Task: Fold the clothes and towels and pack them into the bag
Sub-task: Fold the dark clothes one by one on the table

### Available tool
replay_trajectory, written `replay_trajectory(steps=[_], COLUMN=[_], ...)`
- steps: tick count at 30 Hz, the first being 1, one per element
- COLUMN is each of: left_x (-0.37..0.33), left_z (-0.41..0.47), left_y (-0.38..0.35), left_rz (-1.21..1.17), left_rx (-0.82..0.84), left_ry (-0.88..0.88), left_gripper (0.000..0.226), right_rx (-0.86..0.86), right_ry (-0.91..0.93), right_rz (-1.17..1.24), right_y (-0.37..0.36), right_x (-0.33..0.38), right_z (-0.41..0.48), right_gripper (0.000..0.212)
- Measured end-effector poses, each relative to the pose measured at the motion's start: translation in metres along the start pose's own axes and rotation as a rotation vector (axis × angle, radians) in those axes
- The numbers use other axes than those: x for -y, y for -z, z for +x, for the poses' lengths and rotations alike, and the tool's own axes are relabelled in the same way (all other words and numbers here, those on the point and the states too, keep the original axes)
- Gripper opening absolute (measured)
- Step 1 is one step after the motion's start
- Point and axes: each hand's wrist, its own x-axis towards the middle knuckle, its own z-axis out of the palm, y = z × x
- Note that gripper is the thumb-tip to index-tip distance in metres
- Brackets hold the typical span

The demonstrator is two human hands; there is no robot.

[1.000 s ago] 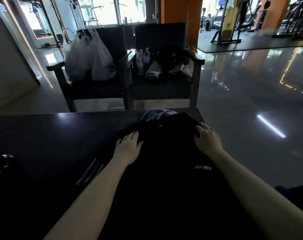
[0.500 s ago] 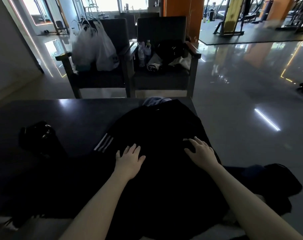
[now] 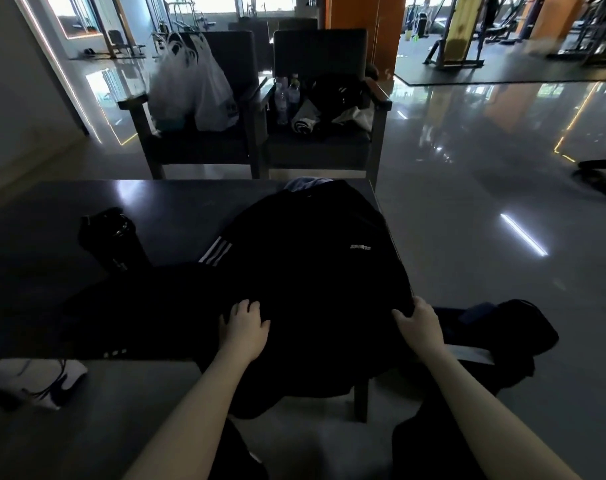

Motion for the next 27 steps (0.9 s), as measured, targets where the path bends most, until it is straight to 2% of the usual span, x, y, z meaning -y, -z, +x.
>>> replay_trajectory(steps=[4,8,12,15,18,20,22,25,27], left_x=[0.01,0.023,0.032,0.031,0.029,0.029,0.028,0.027,0.027], left_z=[-0.018,-0.034,-0.04,-0.039,-0.038,-0.038,-0.039,-0.04,-0.042], left_y=[-0.012,-0.019,-0.021,-0.02,-0.022,-0.023,-0.022,-0.021,-0.022], left_rz=[-0.121,-0.106,-0.059,-0.041,-0.024,0.001,0.022,0.026,0.022], left_rx=[-0.042,-0.099,-0.106,-0.08,-0.077,-0.075,-0.067,-0.048,-0.034], left_ry=[0.096,0.164,0.144,0.149,0.152,0.155,0.154,0.165,0.173], left_gripper=[0.045,0.045,0.049,0.051,0.051,0.052,0.053,0.054,0.054], right_rx=[0.011,-0.027,-0.213,-0.226,-0.198,-0.076,0.182,0.535,0.611], right_ry=[-0.181,-0.269,-0.202,-0.117,-0.095,-0.074,-0.072,-0.055,-0.003], right_rz=[0.305,0.439,0.361,0.389,0.531,0.626,0.656,0.389,0.166], right_y=[0.002,-0.004,0.002,0.01,0.016,0.025,0.036,0.052,0.056], right_x=[-0.011,-0.015,-0.011,-0.01,-0.012,-0.012,-0.014,-0.024,-0.026], right_z=[-0.011,-0.012,-0.015,-0.013,-0.009,-0.011,-0.012,-0.009,-0.012], right_gripper=[0.047,0.04,0.026,0.021,0.025,0.019,0.012,0.027,0.03])
